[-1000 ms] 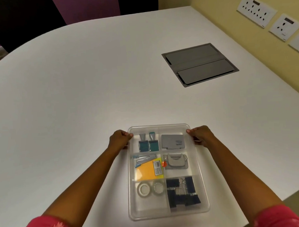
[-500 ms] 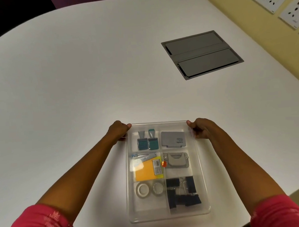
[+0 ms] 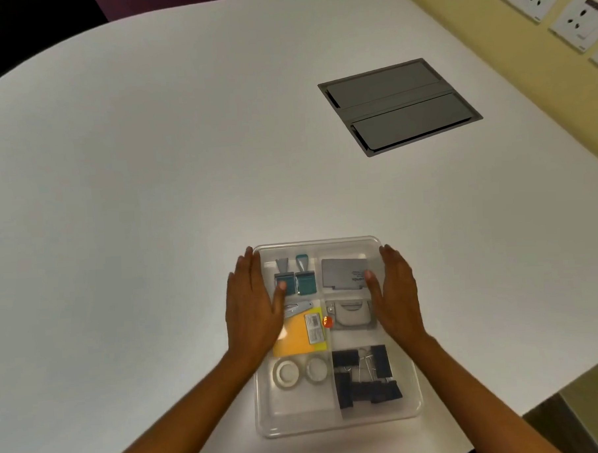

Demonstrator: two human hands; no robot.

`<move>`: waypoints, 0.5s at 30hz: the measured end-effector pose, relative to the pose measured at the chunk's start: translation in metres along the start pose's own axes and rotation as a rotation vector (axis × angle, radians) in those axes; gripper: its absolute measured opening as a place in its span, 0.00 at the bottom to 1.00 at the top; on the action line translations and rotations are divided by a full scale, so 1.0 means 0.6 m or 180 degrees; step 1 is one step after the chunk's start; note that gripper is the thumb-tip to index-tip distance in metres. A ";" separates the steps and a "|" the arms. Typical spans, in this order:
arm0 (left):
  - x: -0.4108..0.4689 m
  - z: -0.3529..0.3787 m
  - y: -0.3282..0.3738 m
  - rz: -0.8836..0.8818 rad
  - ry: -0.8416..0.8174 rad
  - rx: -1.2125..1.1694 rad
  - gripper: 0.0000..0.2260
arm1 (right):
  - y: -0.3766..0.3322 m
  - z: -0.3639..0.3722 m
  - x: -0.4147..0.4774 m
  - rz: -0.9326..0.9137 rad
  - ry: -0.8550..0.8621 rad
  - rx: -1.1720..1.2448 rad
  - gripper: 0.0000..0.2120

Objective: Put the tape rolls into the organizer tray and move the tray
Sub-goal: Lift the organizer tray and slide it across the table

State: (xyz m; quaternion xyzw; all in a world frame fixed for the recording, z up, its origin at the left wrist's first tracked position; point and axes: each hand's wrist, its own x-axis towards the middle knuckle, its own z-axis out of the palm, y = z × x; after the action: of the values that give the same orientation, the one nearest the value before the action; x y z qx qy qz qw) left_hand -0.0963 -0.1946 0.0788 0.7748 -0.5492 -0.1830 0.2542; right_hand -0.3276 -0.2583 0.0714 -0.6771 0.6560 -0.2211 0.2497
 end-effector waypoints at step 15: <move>-0.062 0.059 -0.030 -0.0201 -0.0271 -0.0065 0.35 | 0.047 0.033 -0.046 -0.0486 -0.0109 -0.0635 0.36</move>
State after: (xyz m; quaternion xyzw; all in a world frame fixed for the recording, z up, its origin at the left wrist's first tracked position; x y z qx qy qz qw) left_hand -0.1149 -0.1617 0.0397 0.7806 -0.5329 -0.2293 0.2326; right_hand -0.3383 -0.2304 0.0393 -0.7502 0.6169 -0.1616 0.1747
